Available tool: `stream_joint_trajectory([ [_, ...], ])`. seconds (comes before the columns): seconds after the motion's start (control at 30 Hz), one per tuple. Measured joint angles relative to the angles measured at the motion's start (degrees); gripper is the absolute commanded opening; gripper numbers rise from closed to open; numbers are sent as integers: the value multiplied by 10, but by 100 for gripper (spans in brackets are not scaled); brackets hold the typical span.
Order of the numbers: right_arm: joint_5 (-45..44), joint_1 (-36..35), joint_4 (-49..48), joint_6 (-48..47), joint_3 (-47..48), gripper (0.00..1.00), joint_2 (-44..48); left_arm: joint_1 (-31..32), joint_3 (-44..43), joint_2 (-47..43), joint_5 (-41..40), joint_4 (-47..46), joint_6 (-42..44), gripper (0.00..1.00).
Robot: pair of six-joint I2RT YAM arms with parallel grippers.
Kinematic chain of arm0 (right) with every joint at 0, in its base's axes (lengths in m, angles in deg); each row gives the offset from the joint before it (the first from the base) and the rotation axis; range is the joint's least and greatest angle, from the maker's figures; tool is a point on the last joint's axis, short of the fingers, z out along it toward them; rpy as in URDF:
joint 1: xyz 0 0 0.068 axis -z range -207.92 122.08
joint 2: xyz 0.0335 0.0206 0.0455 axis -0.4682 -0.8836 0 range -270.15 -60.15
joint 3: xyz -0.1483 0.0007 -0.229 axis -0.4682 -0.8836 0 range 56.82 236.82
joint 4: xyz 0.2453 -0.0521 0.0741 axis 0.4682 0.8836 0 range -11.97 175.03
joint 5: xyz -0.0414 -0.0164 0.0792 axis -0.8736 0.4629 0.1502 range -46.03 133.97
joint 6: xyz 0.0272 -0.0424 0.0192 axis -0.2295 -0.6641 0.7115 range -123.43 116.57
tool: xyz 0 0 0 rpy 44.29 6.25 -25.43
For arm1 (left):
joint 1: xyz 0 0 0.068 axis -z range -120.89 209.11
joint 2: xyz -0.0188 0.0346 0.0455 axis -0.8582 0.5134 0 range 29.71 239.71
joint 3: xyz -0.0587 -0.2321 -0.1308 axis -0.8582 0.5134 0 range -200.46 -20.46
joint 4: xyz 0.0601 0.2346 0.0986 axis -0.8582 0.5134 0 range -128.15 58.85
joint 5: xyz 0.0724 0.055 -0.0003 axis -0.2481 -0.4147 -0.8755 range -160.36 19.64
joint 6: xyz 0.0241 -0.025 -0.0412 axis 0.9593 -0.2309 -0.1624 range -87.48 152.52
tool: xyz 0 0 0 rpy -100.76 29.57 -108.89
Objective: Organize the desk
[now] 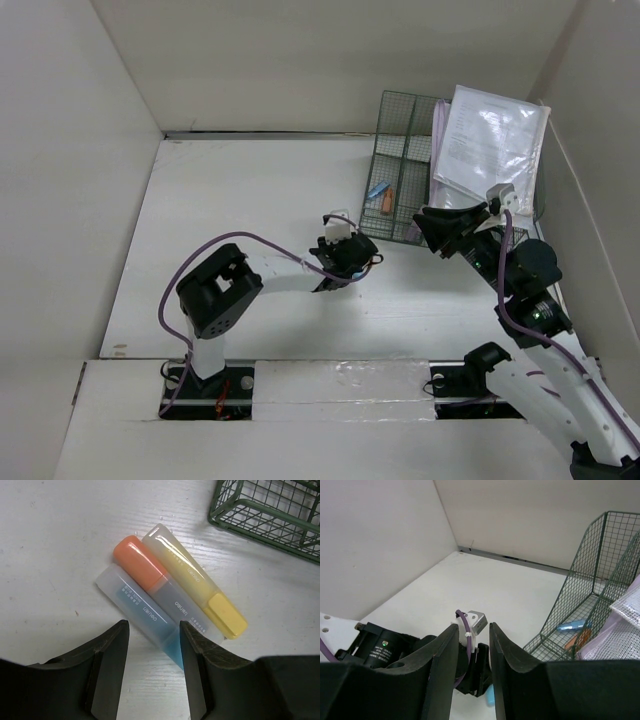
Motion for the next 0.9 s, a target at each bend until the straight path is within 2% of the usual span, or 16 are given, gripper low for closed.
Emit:
stream_joint_trajectory([
  [0.47,10,0,0,0,0,37,-1,22,-29,31,8,25,-24,41],
  [0.9,13,0,0,0,0,36,-4,23,-1,16,2,35,-23,37],
])
